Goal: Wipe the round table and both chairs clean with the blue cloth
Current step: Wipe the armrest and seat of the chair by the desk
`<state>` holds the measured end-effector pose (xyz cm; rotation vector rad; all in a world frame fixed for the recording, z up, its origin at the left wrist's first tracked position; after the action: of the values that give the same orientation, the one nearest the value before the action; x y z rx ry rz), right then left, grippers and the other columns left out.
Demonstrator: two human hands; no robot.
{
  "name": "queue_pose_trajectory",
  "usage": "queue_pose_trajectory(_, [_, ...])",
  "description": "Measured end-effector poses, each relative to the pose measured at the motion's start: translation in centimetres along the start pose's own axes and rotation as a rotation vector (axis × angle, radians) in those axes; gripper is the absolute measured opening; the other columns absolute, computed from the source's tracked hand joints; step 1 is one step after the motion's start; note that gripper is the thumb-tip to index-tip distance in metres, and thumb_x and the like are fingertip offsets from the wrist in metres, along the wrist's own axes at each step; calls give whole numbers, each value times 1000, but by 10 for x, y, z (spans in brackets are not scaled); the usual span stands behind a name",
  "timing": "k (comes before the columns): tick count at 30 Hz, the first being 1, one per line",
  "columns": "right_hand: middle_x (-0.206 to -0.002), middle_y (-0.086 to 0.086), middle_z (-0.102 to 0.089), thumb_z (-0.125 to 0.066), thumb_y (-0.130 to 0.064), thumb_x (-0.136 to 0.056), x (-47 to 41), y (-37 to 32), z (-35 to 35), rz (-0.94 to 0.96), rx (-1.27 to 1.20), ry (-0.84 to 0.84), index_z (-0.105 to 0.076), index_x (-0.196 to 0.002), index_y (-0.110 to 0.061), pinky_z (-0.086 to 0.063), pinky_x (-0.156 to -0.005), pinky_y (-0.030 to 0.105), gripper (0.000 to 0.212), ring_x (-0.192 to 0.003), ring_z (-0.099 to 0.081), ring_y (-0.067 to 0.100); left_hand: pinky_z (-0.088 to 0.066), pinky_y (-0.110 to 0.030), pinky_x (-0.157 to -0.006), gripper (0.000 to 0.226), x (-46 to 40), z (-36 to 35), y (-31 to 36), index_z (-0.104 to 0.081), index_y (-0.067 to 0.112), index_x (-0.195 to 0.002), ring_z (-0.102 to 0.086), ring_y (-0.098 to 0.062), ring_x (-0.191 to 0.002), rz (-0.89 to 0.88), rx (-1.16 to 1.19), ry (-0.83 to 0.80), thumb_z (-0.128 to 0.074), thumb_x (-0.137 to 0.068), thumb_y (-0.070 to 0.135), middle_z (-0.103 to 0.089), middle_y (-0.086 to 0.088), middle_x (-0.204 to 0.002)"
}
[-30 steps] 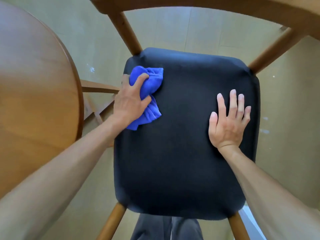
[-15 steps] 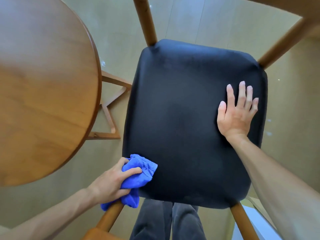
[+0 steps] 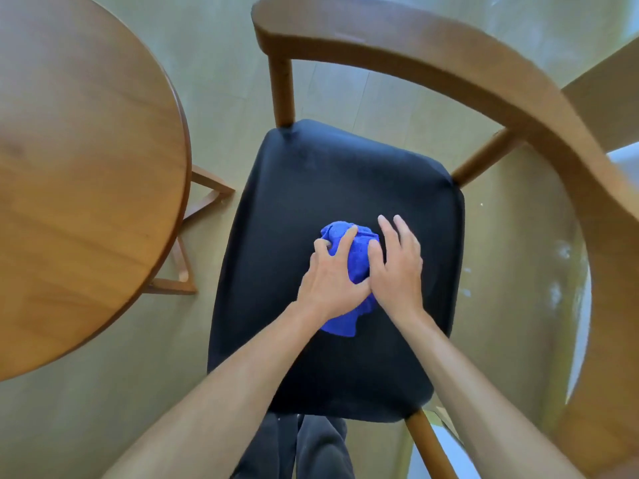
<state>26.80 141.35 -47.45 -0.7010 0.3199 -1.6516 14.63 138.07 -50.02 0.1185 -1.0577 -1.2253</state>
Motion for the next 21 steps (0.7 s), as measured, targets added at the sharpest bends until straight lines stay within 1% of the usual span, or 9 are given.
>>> queue_pose_trajectory(2, [-158, 3, -20, -37, -40, -96, 15, -9, -14, -44, -40, -19, -35, -146, -28, -21, -115, 46, 51, -143, -16, 19, -49, -38, -86, 72, -1, 9, -8, -10, 47, -147, -52, -16, -105, -2, 171, -22, -51, -88, 44, -34, 3, -128])
queue_pose_trajectory(4, [-159, 6, -10, -43, -52, -92, 28, -18, -38, -75, 36, -63, -26, -148, -33, -20, -114, 48, 62, -144, -12, 25, -44, -35, -93, 64, 4, 34, -37, -17, 43, -148, -47, -15, -116, 11, 173, 66, -46, -92, 33, -40, 4, -132])
queue_pose_trajectory(6, [-160, 14, -4, -50, -61, -85, 41, -29, -65, -111, 183, -80, -20, -151, -31, -26, -110, 50, 79, -143, -16, 34, -36, -33, -100, 62, 10, 57, -74, -24, 35, -150, -29, -15, -133, 50, -60, 167, -46, -93, 26, -35, 3, -143])
queue_pose_trajectory(9, [-154, 24, -24, -68, -51, -77, 56, -47, -90, -126, 288, -28, -34, -148, -24, -47, -90, 49, 83, -123, -47, 43, -24, -43, -114, 60, 15, 64, -99, -26, 27, -151, -8, -25, -145, 26, -404, 171, -47, -94, 29, -16, -6, -158])
queue_pose_trajectory(11, [-148, 22, -38, -71, -35, -77, 60, -56, -97, 16, 339, -48, -44, -142, -26, -51, -78, 43, 71, -107, -57, 40, -21, -47, -116, 62, 14, 58, -97, -28, 25, -151, -5, -30, -146, -3, -450, 167, -50, -93, 31, -13, -10, -159])
queue_pose_trajectory(13, [-143, 19, -46, -62, -14, -79, 68, -56, -96, 320, 349, -54, -53, -135, -28, -49, -70, 39, 58, -100, -59, 39, -21, -50, -115, 67, 14, 52, -97, -28, 23, -151, -5, -33, -146, 6, -468, 167, -55, -90, 35, -12, -12, -159])
queue_pose_trajectory(15, [-142, 17, -48, -53, -2, -72, 79, -41, -92, 668, 386, -157, -57, -130, -28, -45, -66, 38, 64, -95, -57, 38, -23, -53, -113, 78, 15, 47, -100, -24, 22, -152, -2, -35, -146, 6, -534, 146, -60, -85, 41, -9, -13, -160])
queue_pose_trajectory(17, [-142, 14, -49, -50, 1, -69, 71, -17, -70, 890, 488, -240, -58, -128, -29, -43, -65, 37, 67, -92, -56, 36, -25, -55, -111, 86, 15, 44, -103, -22, 22, -152, -1, -35, -146, -2, -573, 127, -64, -81, 46, -7, -12, -160])
queue_pose_trajectory(21, [-137, 13, -54, -50, 4, -64, -7, 12, -10, 835, 547, -172, -68, -118, -28, -46, -59, 37, 65, -84, -59, 37, -30, -58, -109, 87, 14, 45, -105, -27, 21, -151, -6, -37, -145, -26, -584, 140, -68, -79, 49, -12, -14, -158])
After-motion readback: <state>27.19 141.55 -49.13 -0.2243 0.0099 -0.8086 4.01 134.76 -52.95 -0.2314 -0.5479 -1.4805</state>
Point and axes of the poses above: each hand's wrist, its own x-axis away from the middle knuckle, its own z-axis out of the back of the hand, y = z × x, the point moved 8 cm from there along -x, towards the middle knuckle
